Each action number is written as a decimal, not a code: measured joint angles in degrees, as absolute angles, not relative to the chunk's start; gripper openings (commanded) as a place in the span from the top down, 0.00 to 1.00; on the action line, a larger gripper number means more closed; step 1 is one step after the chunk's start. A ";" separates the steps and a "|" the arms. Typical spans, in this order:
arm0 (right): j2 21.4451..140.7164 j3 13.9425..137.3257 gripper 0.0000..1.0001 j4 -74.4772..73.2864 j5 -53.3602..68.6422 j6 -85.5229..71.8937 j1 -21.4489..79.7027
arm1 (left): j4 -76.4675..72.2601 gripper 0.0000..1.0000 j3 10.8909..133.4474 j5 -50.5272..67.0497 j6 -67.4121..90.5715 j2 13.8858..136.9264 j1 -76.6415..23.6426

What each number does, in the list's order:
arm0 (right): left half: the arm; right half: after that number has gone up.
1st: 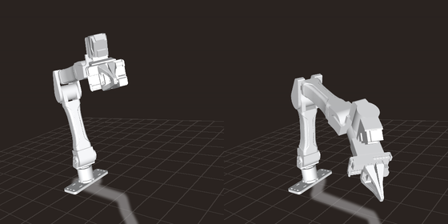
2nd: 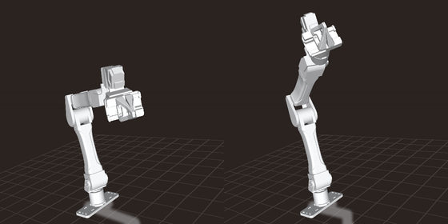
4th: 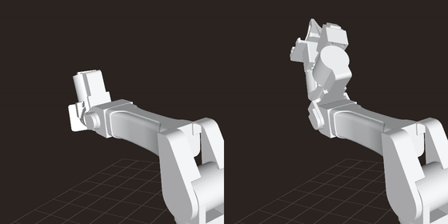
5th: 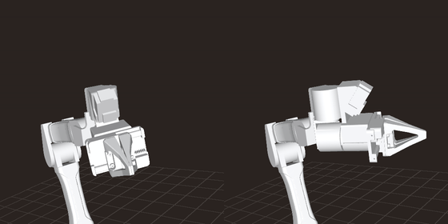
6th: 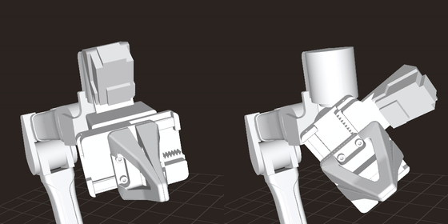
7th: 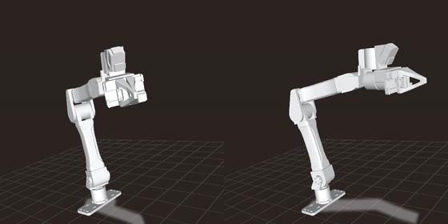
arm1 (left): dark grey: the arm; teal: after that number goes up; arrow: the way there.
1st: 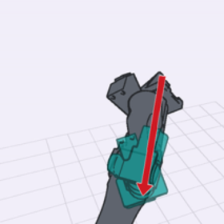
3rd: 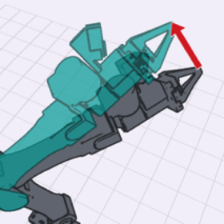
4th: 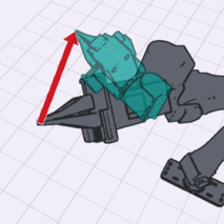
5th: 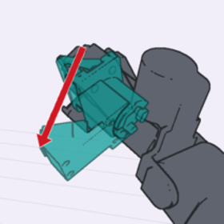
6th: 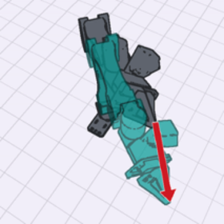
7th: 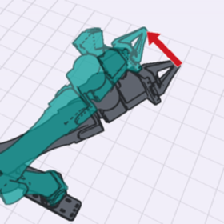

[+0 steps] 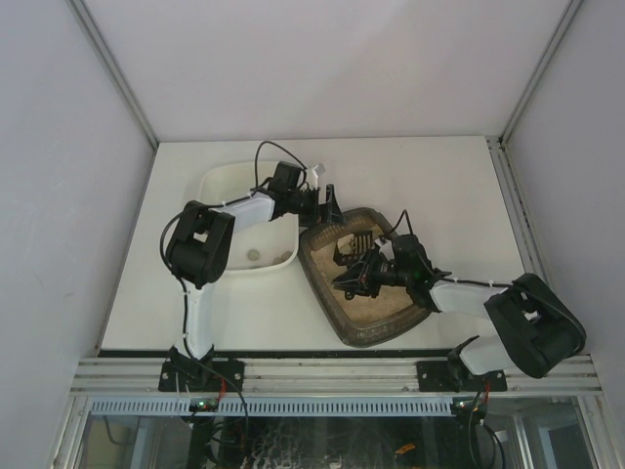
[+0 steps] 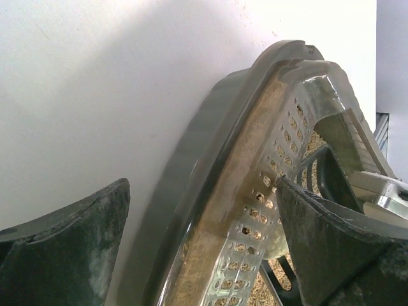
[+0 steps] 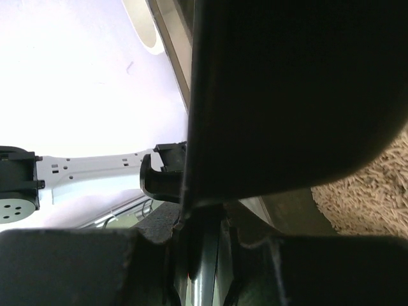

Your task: Clean the litter box

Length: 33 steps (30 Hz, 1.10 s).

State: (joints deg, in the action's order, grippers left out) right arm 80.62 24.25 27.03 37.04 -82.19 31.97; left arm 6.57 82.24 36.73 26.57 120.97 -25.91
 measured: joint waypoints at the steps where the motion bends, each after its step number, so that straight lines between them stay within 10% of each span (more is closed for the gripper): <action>1: 79.85 24.12 1.00 25.82 37.17 -81.76 31.92 | 6.59 0.00 82.24 36.73 26.55 120.97 -25.91; 33: 53.49 13.26 1.00 11.70 37.34 -75.72 30.65 | 18.22 0.00 82.61 36.84 19.33 118.37 -25.89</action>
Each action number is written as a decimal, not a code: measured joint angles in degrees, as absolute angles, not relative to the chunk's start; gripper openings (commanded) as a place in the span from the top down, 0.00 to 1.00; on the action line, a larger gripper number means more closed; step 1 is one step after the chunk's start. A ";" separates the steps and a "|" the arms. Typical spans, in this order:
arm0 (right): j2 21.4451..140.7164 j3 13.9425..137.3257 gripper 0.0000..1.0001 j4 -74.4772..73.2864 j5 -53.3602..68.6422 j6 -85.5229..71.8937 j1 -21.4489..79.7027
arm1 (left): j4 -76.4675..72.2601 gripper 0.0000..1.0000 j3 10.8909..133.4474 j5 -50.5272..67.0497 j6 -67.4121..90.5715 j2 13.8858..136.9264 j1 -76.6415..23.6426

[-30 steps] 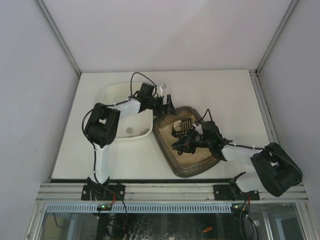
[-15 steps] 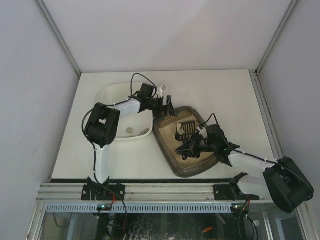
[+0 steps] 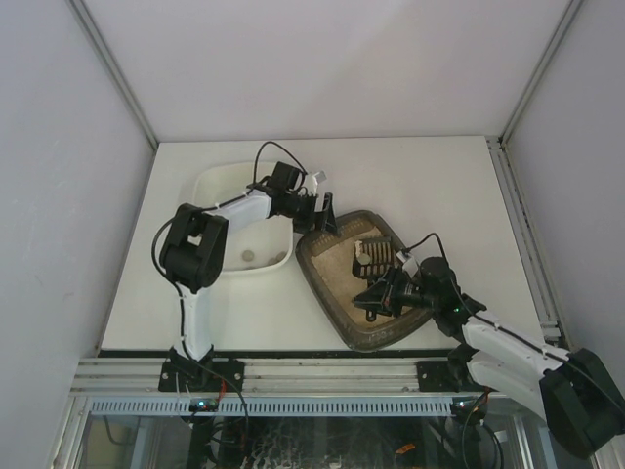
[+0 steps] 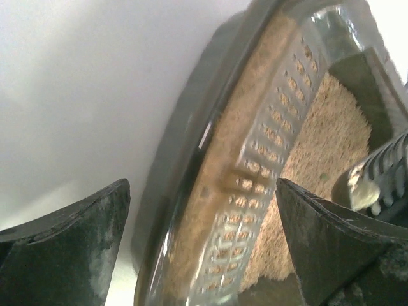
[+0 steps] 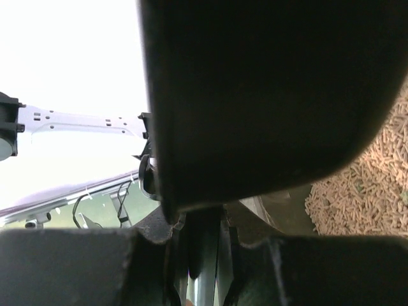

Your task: Clean the litter box

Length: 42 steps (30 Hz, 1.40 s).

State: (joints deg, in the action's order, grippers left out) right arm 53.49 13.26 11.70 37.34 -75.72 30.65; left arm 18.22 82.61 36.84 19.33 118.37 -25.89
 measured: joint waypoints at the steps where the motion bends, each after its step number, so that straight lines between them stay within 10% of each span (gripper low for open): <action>1: 52.31 12.40 1.00 12.45 37.34 -75.55 30.35 | 19.66 0.00 82.67 36.84 18.02 117.86 -25.89; 42: 19.07 7.64 1.00 -2.70 47.59 -57.84 30.81 | 50.50 0.00 74.46 25.98 -13.19 75.66 -19.79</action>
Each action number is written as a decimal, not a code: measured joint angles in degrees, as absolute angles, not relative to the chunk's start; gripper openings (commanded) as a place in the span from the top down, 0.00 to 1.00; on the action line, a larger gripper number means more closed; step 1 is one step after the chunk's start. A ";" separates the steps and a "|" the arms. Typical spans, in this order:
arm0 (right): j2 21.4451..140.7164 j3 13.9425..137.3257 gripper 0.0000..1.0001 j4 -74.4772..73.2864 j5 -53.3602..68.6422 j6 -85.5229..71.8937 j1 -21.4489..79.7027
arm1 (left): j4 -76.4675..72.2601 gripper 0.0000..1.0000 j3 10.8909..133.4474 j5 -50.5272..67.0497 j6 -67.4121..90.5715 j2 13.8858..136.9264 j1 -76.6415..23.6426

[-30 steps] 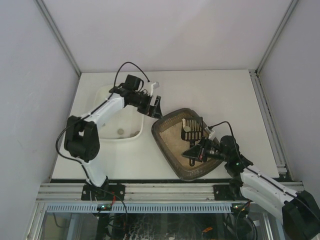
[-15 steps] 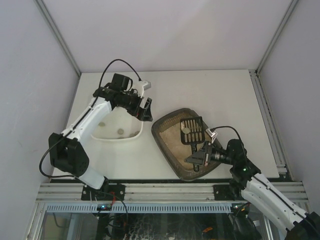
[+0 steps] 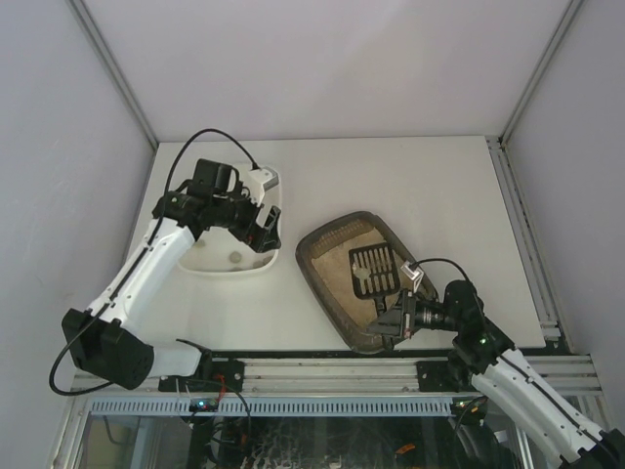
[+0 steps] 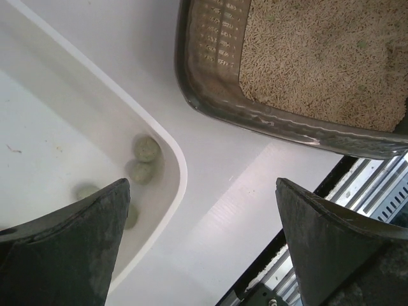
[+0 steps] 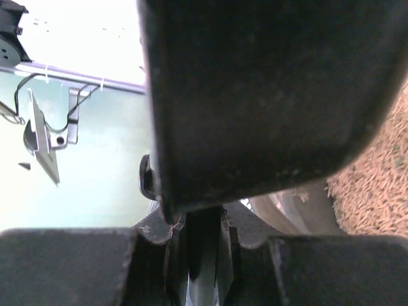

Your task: Clean the litter box

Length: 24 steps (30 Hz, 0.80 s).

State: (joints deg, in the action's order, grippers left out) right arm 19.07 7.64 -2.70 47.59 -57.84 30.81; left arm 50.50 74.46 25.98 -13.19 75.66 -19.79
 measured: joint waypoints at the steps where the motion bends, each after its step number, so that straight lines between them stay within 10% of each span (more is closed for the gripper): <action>1: 19.35 7.66 1.00 -3.31 47.81 -57.91 31.09 | 50.59 0.00 73.97 25.67 -13.19 75.07 -19.79; 24: 29.71 7.40 1.00 4.84 57.17 -65.93 25.54 | 51.35 0.00 69.19 19.16 -12.56 64.25 -19.79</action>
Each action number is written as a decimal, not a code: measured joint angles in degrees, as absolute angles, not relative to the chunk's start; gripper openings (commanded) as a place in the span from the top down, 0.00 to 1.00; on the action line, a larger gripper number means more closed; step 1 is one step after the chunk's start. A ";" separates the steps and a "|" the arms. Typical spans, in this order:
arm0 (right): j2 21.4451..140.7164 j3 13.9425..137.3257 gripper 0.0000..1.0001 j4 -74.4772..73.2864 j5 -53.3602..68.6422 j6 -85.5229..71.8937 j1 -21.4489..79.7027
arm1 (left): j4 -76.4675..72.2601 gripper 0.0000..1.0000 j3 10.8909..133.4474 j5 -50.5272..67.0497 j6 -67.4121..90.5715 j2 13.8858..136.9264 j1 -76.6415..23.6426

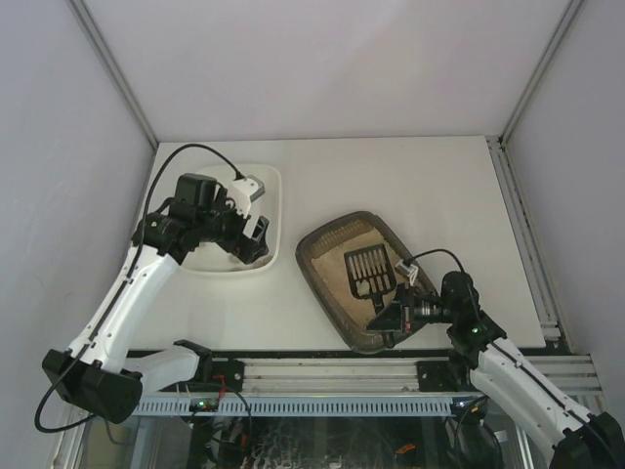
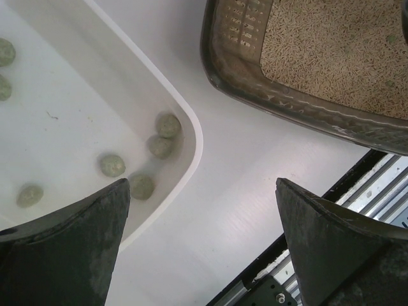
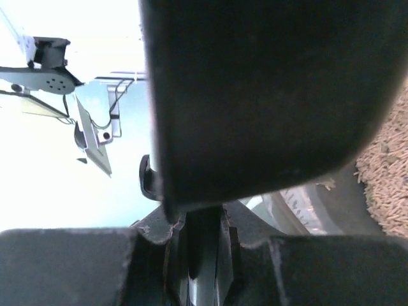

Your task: Clean the litter box

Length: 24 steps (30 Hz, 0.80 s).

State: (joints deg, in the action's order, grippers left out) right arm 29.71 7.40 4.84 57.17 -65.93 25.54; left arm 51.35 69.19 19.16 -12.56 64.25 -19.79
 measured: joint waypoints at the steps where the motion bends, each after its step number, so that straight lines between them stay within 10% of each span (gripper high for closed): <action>1: 29.95 7.27 1.00 5.72 58.06 -66.70 25.80 | 51.42 0.00 69.10 19.05 -12.51 64.25 -19.79; 24: 38.54 8.78 1.00 15.16 62.04 -79.31 21.63 | 50.48 0.00 66.32 26.35 -8.54 62.30 -13.54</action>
State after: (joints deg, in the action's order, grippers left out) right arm 38.54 8.78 15.16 62.04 -79.31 21.63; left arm 50.48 66.32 26.35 -8.54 62.30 -13.54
